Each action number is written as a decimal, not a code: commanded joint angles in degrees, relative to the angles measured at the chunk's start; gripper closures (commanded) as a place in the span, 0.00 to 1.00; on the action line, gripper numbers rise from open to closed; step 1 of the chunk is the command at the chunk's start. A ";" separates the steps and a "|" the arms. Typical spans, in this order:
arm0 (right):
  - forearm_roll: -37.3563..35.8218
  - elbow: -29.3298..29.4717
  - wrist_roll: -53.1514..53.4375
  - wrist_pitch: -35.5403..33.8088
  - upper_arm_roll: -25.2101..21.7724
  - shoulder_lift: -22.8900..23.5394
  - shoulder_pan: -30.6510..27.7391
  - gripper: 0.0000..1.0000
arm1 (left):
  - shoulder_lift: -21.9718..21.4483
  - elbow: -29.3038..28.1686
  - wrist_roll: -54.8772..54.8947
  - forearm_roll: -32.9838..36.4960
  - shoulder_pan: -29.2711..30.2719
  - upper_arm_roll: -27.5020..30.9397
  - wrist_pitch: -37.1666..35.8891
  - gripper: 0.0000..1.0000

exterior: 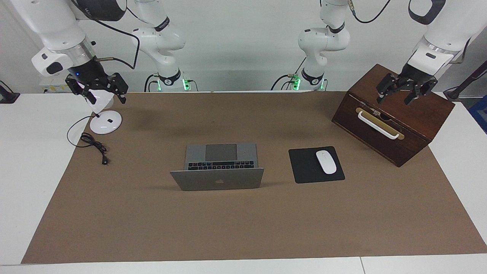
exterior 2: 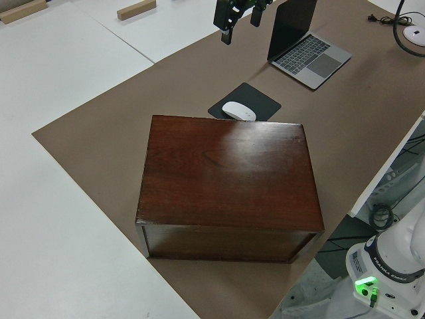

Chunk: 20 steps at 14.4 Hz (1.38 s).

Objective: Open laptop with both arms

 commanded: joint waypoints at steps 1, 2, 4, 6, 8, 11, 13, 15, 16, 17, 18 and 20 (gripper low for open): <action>0.89 0.85 0.87 0.04 0.12 0.49 0.46 0.00 | -0.35 -1.59 -0.96 1.18 -0.31 0.22 -0.87 0.00; 0.98 0.67 0.78 0.13 0.21 0.49 0.46 0.00 | -0.53 -2.21 -0.96 1.18 -0.31 0.22 -0.60 0.00; 1.06 0.76 0.87 0.22 0.56 0.49 0.38 0.00 | -0.88 -2.92 -0.96 1.27 -0.14 0.22 -0.86 0.00; 1.06 0.58 0.87 0.74 0.74 0.40 0.37 0.00 | -0.88 -2.66 -0.96 1.18 0.13 0.22 -1.65 0.00; 1.15 0.23 0.87 0.57 0.92 -0.13 0.64 0.00 | -0.88 -2.13 -0.96 1.18 0.39 0.31 -2.35 0.00; 1.24 -0.91 1.39 0.57 1.35 -0.74 1.34 0.00 | -0.79 -2.04 -0.96 2.14 0.39 0.40 -2.88 0.00; 1.33 -1.00 2.71 -0.05 1.53 -0.92 2.22 0.00 | -0.79 -1.96 -0.79 2.67 0.39 0.40 -2.88 0.00; 2.47 -1.79 3.41 0.39 1.53 -1.01 2.22 0.00 | -0.71 -1.95 -0.09 3.72 0.39 0.40 -1.92 0.00; 2.38 -2.57 4.72 0.91 1.53 -1.18 2.31 0.00 | -0.45 -1.52 0.79 4.69 0.39 0.31 -1.48 0.00; 2.30 -2.76 5.52 0.83 1.53 -1.36 2.31 0.00 | -0.27 -1.08 0.88 4.61 0.39 0.40 -1.39 0.00; 1.95 -2.67 5.53 0.40 1.36 -1.36 2.22 0.00 | -0.27 -1.08 0.88 4.52 0.39 0.48 -1.39 0.00; 1.42 -2.67 5.44 0.04 1.27 -1.45 1.26 0.00 | -0.27 -1.08 0.88 4.17 0.39 0.48 -0.69 0.00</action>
